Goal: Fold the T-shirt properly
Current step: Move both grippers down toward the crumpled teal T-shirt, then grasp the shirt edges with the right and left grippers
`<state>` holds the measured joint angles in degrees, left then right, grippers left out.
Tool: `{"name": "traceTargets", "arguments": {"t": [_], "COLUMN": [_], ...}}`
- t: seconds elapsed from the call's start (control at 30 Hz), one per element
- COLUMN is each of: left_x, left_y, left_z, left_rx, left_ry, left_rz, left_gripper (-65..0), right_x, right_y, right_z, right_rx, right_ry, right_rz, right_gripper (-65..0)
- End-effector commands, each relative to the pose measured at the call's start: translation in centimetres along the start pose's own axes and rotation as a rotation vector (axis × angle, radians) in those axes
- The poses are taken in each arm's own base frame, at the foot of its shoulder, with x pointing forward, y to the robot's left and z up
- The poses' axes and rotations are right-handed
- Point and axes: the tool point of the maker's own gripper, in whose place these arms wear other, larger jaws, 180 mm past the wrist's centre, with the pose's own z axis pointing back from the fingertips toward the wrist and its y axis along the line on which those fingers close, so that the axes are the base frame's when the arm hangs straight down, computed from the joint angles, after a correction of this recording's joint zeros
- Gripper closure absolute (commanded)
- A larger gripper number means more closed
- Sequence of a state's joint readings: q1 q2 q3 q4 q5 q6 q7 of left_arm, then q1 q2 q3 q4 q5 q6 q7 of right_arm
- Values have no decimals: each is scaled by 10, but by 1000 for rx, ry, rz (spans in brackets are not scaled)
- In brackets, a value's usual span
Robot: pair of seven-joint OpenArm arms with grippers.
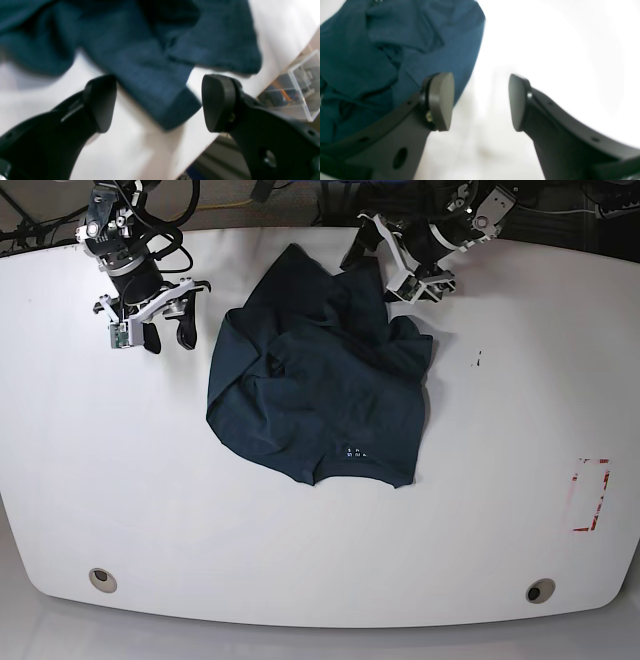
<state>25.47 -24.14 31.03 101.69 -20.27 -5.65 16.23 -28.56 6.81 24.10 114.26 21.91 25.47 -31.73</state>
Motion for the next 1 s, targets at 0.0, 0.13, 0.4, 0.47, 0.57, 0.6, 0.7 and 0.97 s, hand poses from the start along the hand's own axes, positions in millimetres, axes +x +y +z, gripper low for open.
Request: {"name": "traceTargets", "arguments": {"t": [0.0,0.13,0.4,0.47,0.57,0.6,0.7,0.97], "left_x": [-12,-24,-34,-35,-38,-40,-42,-52], "left_y": [-5,-12,-6,-5,-2,2,5,21], "left_z": [-1,-5,-4,-4,1,4,8,22], "left_rx": [-20,-40,-29,-27,-25,-21,-20,16], "left_ry": [40,72,99,103,115,123,132,160], "left_rz": [6,7,7,6,-7,-16,-25,-35], "left_gripper": [-493,-472,-33,0,0,0,0,0], "right_x": [10,16,33,39,51,54,64,63], "right_y": [0,1,-2,-2,4,8,19,56], "right_z": [2,-1,-17,-24,-42,-49,-70,-133], "right_rx": [0,4,6,10,39,56,105,246], "right_ry": [-34,-49,-39,-36,-31,-24,-22,66], "right_rz": [5,7,19,19,21,25,28,24], "right_gripper": [-333,-333,-333,-333,-333,-333,-333,-335]}}
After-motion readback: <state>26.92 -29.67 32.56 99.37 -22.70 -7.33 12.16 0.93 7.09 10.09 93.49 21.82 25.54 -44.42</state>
